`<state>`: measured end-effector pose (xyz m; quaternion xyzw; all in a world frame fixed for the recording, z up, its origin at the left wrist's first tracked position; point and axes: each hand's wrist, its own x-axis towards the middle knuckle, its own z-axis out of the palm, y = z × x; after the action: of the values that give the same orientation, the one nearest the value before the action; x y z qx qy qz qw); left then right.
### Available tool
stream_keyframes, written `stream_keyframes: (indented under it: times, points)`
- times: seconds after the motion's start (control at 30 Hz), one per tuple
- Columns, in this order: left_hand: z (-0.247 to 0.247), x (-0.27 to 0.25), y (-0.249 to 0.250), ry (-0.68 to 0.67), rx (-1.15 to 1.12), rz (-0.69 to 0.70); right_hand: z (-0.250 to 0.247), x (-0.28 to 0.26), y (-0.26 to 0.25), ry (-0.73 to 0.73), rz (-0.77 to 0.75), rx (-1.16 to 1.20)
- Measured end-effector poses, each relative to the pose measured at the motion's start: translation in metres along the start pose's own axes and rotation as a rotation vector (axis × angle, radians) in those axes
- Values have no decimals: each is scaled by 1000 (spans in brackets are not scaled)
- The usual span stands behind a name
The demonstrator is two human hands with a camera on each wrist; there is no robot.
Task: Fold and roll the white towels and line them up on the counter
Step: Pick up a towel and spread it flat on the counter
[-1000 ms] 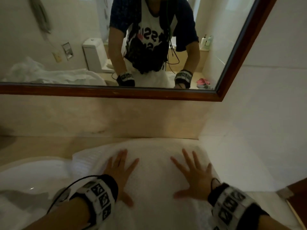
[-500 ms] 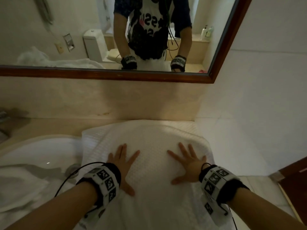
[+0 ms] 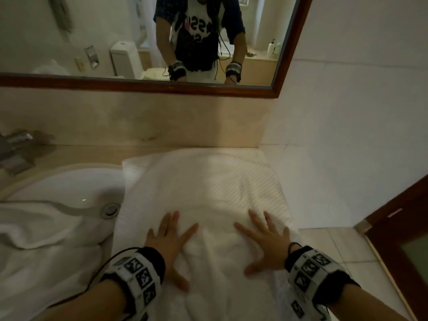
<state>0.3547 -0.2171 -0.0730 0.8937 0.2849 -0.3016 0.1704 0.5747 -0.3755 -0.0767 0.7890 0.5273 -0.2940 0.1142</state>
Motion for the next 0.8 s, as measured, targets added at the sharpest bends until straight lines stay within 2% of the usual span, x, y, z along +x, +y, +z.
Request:
stream_keyframes:
  times: [0.3, 0.47, 0.53, 0.6, 0.67, 0.73, 0.8]
  points:
    - [-23, 32, -19, 1, 69, 12, -19, 28, 10, -2, 9, 4]
    - [-30, 33, -8, 59, 215, -39, -25, 27, 13, -27, -1, -16]
    - [-11, 19, -5, 137, 240, -34, -17, 14, 16, -53, -23, -30]
    - [22, 3, -9, 382, 205, 60, -5, -5, 20, -81, -39, -33]
    - [59, -11, -18, 436, 185, 64, 8, -25, 25, -87, -49, -26]
    - [87, -14, -23, 537, 182, 138, 19, -39, 28, -75, -54, -16]
    - [92, -15, -20, 524, 141, 202, 24, -43, 32, -61, -61, -10]
